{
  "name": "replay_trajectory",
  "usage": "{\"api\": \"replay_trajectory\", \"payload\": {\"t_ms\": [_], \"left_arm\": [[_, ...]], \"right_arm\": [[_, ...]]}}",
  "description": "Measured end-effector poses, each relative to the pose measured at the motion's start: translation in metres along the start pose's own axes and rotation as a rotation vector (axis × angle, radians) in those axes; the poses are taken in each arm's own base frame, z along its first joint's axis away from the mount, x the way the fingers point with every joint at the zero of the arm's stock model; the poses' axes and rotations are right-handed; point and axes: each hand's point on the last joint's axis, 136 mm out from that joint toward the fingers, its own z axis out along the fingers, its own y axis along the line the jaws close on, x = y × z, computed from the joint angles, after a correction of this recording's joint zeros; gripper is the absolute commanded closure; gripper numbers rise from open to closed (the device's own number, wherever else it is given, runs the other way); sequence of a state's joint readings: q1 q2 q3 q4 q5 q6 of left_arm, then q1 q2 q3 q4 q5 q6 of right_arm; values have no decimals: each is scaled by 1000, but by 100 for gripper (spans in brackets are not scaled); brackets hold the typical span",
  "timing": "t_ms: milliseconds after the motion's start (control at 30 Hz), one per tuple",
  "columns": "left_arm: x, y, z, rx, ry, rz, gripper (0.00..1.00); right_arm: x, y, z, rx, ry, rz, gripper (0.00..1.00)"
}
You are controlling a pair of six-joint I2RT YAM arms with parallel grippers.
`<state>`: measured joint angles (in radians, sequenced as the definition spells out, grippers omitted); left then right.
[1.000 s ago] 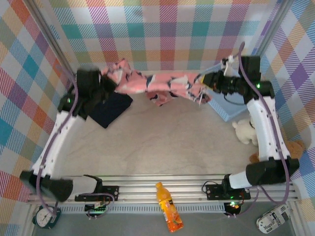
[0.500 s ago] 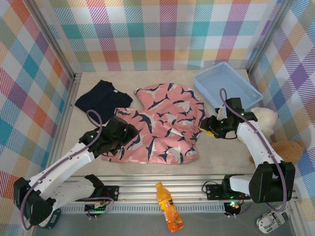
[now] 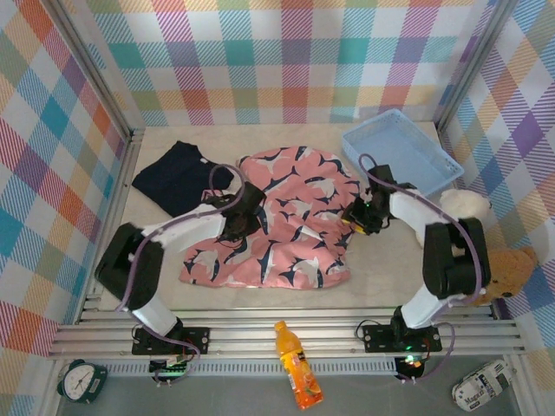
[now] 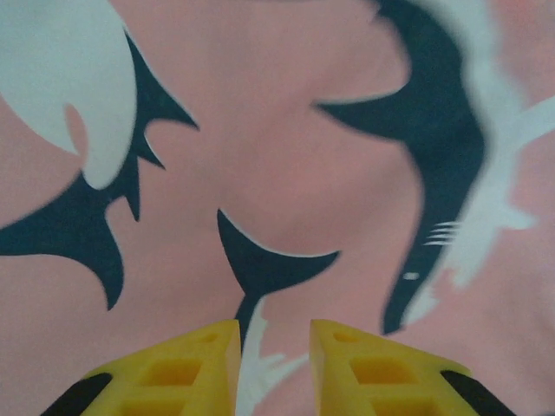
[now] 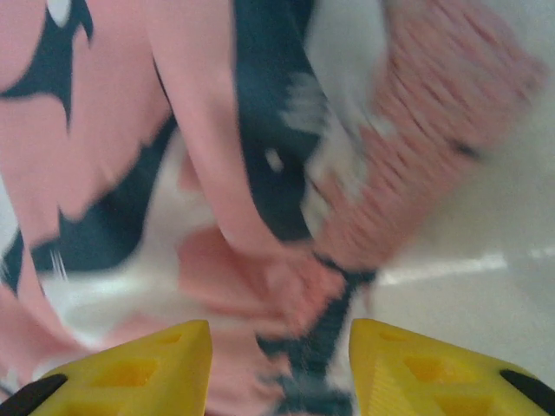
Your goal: Fold and stack the mixed laundry pile
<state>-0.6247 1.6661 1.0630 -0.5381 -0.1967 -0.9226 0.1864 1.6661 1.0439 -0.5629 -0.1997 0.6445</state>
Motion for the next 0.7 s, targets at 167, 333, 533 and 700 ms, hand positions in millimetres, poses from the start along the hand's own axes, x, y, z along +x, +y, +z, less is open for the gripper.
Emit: {"api": "replay_trajectory", "payload": {"t_ms": [167, 333, 533, 700], "left_arm": [[24, 5, 34, -70, 96, 3, 71], [35, -26, 35, -25, 122, 5, 67], [47, -73, 28, 54, 166, -24, 14], [29, -83, 5, 53, 138, -24, 7]], "right_arm": [[-45, 19, 40, 40, -8, 26, 53], [-102, 54, 54, 18, -72, 1, 53], [-146, 87, 62, -13, -119, -92, 46], [-146, 98, 29, -18, -151, -189, 32]]}}
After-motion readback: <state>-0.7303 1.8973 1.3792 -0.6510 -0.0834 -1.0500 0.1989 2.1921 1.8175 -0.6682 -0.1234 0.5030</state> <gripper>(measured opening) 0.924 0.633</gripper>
